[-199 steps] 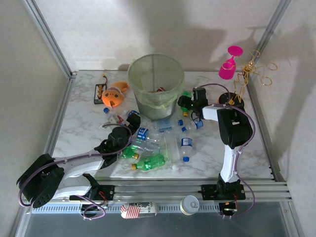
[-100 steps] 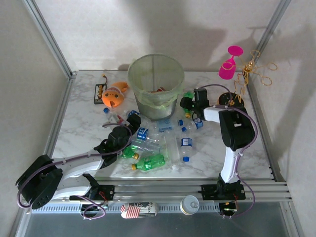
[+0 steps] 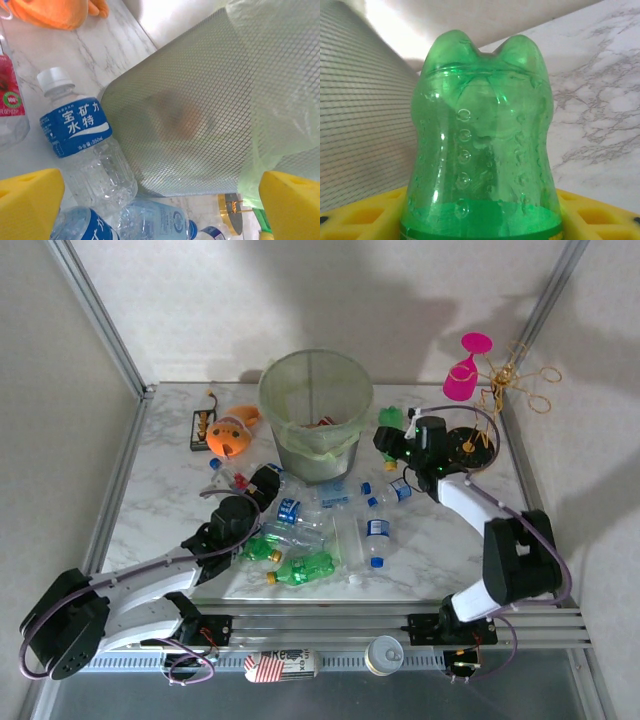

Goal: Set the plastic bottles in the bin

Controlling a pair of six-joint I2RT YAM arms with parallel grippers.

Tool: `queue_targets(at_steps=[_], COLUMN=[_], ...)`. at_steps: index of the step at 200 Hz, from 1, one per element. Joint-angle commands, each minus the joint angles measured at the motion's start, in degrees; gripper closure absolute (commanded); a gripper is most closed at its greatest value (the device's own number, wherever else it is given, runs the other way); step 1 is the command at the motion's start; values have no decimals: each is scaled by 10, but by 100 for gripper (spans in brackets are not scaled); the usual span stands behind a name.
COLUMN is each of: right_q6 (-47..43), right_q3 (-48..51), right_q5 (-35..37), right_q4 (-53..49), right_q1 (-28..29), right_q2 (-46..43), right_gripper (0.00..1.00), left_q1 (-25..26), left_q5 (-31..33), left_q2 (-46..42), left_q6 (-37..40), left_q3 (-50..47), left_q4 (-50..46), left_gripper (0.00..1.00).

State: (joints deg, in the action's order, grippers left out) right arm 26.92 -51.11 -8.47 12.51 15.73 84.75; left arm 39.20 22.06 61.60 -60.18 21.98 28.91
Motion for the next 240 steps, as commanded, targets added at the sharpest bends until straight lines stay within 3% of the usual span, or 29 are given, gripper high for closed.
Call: queue_targets(at_steps=[1, 54, 100, 163, 240], right_q6=[-6, -7, -21, -78, -122], right_q3=[21, 20, -75, -254, -480], right_q5=[-34, -31, -29, -4, 24], right_q4=[-29, -106, -146, -148, -211], right_q1=[-1, 6, 23, 115, 171], right_q2=[-58, -194, -211, -61, 170], right_gripper=[44, 45, 46, 47, 47], left_q1=[-18, -67, -101, -127, -157], left_q5=[17, -21, -70, -76, -48], left_q2=[-23, -45, -29, -32, -157], left_q6=[16, 31, 32, 52, 56], left_q3=[-7, -11, 4, 1, -60], left_q4=[-24, -32, -37, -54, -122], left_gripper=[0, 0, 0, 0, 1])
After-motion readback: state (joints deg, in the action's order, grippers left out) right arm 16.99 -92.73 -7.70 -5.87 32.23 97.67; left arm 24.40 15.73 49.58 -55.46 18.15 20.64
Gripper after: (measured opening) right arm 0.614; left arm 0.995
